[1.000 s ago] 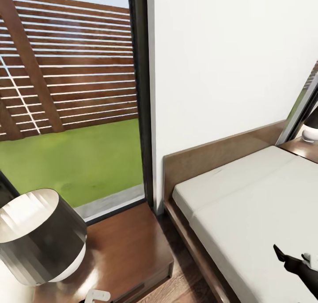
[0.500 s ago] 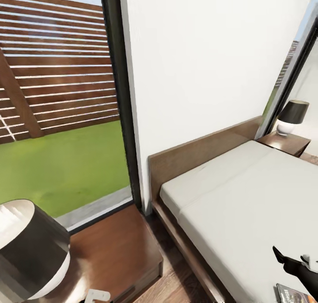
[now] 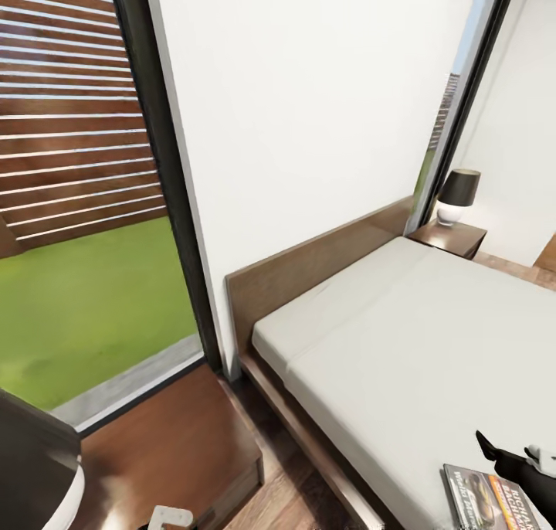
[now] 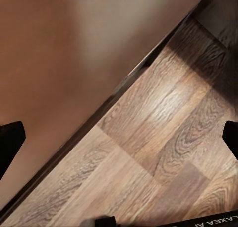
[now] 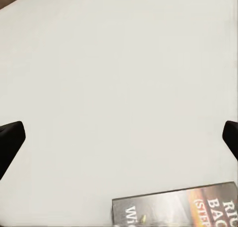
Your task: In the bedroom, move the book from the bed onto either nightstand, and place the two sandals side by side next to the bed.
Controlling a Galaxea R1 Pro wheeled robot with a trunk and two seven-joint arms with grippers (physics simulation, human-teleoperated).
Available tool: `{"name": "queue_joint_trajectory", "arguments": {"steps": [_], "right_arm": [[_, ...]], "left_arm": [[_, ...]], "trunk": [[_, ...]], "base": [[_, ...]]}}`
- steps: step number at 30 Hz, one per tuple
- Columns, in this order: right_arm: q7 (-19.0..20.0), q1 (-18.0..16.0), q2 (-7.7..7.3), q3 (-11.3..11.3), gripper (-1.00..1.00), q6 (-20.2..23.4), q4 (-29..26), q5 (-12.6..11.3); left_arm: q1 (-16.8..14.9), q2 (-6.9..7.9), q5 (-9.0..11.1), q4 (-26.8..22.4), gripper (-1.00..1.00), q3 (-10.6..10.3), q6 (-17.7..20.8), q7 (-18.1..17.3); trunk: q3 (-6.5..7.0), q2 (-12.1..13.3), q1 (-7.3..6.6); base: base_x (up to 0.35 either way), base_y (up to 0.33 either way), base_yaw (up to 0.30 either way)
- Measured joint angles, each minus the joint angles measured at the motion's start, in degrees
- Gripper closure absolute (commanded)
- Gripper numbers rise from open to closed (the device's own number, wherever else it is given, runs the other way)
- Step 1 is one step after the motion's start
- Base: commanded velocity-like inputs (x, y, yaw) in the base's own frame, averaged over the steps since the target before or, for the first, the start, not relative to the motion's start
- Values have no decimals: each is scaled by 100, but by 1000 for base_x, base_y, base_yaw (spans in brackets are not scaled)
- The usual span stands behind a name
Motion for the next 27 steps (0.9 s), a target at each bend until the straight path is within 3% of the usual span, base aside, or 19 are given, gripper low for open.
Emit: {"name": "queue_joint_trajectory", "arguments": {"steps": [4, 27], "right_arm": [[-1, 0, 3, 0, -100, 0, 0, 1], [-2, 0, 4, 0, -100, 0, 0, 7]], "left_arm": [[0, 0, 0, 0, -100, 0, 0, 0], [0, 0, 0, 0, -100, 0, 0, 0]], "trunk": [[0, 0, 0], [413, 922, -505]], "base": [[0, 0, -283], [0, 0, -283]]}}
